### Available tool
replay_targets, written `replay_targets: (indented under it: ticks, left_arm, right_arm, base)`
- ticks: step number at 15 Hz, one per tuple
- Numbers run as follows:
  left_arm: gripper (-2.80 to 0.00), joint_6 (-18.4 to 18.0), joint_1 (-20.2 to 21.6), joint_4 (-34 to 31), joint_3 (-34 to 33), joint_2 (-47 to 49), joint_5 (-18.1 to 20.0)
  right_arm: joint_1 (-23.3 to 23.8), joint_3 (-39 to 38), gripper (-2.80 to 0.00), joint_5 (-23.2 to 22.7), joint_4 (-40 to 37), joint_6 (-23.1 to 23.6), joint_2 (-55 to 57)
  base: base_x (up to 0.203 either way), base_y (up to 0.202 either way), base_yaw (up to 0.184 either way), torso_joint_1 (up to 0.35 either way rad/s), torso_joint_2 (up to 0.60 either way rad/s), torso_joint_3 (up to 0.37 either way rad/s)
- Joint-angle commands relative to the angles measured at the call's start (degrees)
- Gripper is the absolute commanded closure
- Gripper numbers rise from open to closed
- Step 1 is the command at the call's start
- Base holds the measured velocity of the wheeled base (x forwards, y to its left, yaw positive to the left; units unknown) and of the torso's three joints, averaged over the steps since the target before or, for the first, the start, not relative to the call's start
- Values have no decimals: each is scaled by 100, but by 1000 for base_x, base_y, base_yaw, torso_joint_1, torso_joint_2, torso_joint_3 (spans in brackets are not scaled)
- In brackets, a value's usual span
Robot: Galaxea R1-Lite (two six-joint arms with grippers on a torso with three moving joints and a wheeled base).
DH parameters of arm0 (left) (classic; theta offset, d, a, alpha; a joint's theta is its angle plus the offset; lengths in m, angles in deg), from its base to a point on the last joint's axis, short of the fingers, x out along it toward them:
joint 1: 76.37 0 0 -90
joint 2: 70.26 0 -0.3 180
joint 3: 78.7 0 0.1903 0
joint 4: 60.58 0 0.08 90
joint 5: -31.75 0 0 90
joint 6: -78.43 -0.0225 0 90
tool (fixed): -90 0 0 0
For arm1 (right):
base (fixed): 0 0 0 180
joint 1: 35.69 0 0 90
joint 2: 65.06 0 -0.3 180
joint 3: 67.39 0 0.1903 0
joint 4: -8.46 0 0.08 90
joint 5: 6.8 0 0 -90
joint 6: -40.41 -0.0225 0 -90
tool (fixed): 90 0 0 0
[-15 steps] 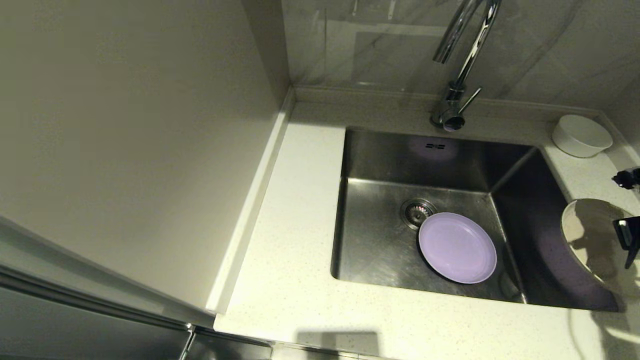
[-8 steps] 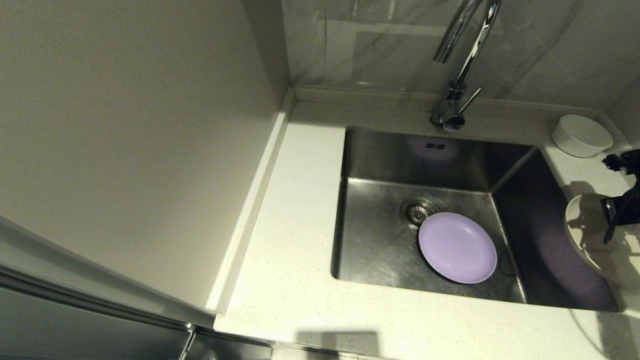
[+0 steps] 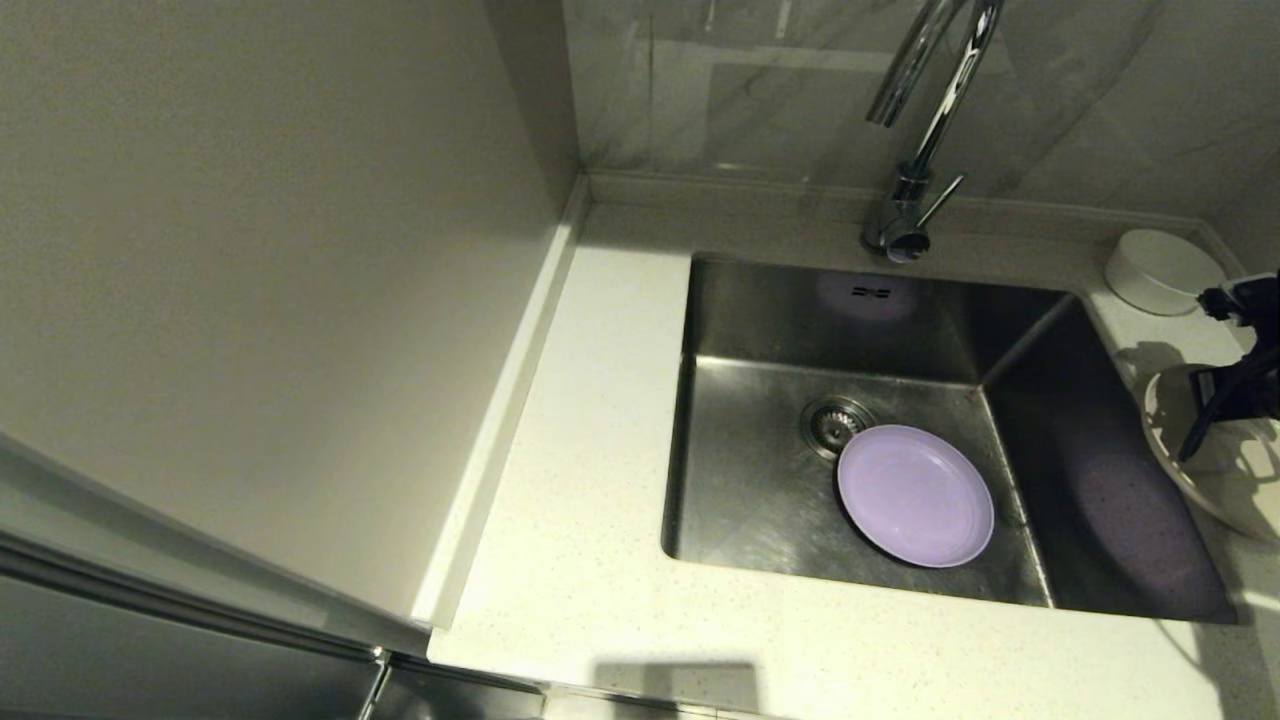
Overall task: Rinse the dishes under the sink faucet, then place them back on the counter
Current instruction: Put a plate back to the table from the sink
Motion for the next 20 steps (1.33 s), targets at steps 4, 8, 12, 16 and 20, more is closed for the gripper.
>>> replay_targets:
  ticks: [4,8,12,16,20]
  left_arm:
    - [0,3,0,4,0,-9,-3]
    - [0,3,0,4,0,-9,-3]
    - [0,3,0,4,0,-9,-3]
    - [0,3,0,4,0,-9,-3]
    - [0,3,0,4,0,-9,-3]
  right_arm:
    - [-13,50,0,-138,-24,10,-483]
    - [-266,-34,0,-448,-111,2,-1141]
    - [-842,-227,0,-1185,-127,-76,-2136]
    - [-2034,-118,0,-1164,-2858,-242,-2523]
    - [-3601,-48,0,-527,-5410,-1455,-2464]
  base:
    - [0,0,0,0,0,0]
    - [0,0,0,0,0,0]
    - [0,0,0,0,0,0]
    - [0,0,0,0,0,0]
    - [0,0,0,0,0,0]
